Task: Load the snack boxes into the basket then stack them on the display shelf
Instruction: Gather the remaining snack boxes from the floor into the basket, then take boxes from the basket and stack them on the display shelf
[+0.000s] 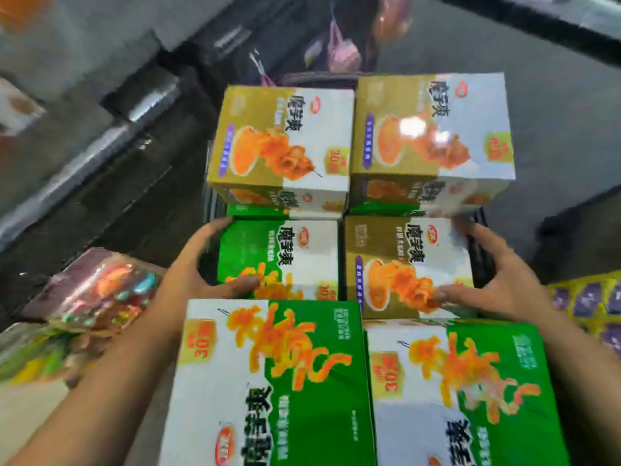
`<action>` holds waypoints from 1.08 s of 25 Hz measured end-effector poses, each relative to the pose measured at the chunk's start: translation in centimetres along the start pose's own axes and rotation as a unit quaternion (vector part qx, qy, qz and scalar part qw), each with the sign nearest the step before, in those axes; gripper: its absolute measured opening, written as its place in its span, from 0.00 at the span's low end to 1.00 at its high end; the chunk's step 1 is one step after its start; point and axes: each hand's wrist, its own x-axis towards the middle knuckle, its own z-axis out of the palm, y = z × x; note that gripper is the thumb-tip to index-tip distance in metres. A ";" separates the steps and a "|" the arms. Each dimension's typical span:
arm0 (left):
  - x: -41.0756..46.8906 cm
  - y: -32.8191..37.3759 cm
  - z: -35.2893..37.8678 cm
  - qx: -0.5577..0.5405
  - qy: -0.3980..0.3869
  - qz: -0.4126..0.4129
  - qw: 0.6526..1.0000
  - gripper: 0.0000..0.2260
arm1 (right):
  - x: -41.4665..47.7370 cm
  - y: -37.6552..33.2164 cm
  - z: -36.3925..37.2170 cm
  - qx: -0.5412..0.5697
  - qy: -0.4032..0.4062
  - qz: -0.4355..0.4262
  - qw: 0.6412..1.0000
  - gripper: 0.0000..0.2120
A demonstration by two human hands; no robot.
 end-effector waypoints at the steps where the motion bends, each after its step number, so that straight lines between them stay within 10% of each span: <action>1: -2.2 1.0 0.0 0.007 0.011 0.001 1.000 0.35 | 0.0 -1.3 0.1 0.004 -0.020 -0.018 1.000 0.37; 15: -31.7 -1.0 -4.4 -0.058 0.365 -0.143 0.918 0.37 | -2.5 -12.8 14.2 -0.122 -0.328 -0.213 0.912 0.50; 27: -59.0 -12.1 -13.7 -0.131 0.536 -0.245 0.797 0.42 | -19.0 -24.4 42.7 -0.190 -0.531 -0.281 0.776 0.45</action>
